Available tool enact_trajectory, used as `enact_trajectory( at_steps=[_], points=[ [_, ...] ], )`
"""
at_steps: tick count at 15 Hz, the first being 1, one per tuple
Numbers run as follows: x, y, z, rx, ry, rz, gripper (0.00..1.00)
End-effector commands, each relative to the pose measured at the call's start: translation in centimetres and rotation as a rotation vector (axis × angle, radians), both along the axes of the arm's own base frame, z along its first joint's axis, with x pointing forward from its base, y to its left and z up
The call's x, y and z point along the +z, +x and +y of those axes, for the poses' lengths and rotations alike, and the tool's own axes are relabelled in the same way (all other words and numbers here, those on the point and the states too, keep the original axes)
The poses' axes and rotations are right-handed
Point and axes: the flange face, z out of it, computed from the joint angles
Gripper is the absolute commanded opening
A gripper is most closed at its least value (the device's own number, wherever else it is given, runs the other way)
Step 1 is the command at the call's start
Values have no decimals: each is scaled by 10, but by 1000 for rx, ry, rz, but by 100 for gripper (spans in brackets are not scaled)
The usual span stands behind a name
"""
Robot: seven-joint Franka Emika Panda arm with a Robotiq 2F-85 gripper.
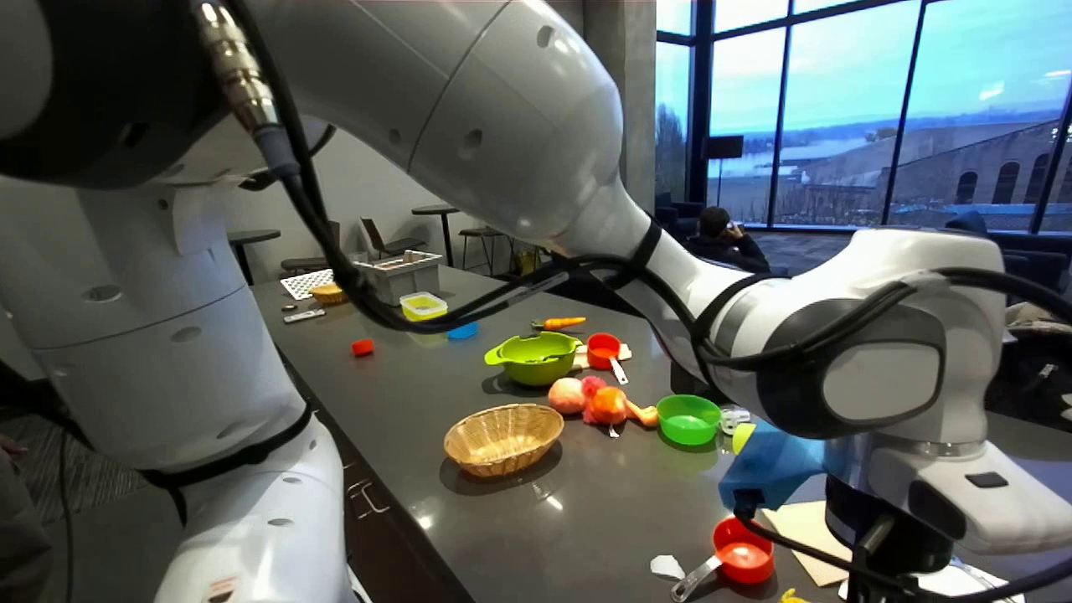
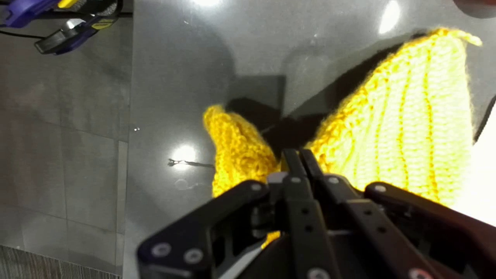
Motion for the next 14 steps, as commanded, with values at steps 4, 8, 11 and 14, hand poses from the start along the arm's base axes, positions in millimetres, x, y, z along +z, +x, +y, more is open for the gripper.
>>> enact_trajectory(
  at_steps=[4, 8, 11, 14],
  points=[
    [45, -7, 8, 6, -27, 15, 1],
    [67, -6, 9, 7, -34, 3, 1],
    [78, -4, 9, 14, -43, -11, 1],
    [90, -3, 8, 17, -63, -29, 1]
  ],
)
